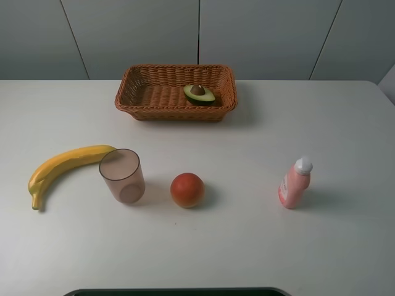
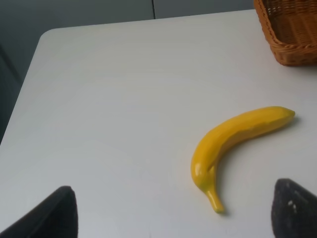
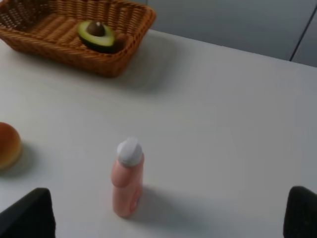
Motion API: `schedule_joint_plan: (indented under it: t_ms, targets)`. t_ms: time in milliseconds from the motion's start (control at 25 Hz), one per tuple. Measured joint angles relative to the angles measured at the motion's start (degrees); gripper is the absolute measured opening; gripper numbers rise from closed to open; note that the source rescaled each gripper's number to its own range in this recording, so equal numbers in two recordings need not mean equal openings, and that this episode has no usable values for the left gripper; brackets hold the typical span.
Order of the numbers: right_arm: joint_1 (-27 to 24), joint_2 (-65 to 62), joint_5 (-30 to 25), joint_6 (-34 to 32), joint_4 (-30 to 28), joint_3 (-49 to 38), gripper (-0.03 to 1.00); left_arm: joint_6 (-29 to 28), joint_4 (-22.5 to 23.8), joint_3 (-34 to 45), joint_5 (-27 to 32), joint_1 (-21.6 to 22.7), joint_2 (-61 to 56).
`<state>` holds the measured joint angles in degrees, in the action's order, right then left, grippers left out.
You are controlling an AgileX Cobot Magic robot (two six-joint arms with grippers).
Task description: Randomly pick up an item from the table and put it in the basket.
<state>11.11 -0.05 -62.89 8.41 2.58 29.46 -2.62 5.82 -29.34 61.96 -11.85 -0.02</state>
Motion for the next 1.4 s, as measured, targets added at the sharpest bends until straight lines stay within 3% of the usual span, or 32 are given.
schedule_joint_plan:
  t_ms: [160, 400, 1400]
  targets:
    - [-5.50, 0.00, 0.00, 2.21, 1.75, 0.00, 0.99, 0.00, 0.00, 0.00, 0.00, 0.00, 0.00]
    - [-9.05, 0.00, 0.00, 3.15, 2.68, 0.00, 1.00, 0.00, 0.00, 0.00, 0.00, 0.00, 0.00]
    - [-9.24, 0.00, 0.00, 3.19, 2.68, 0.00, 1.00, 0.00, 0.00, 0.00, 0.00, 0.00, 0.00]
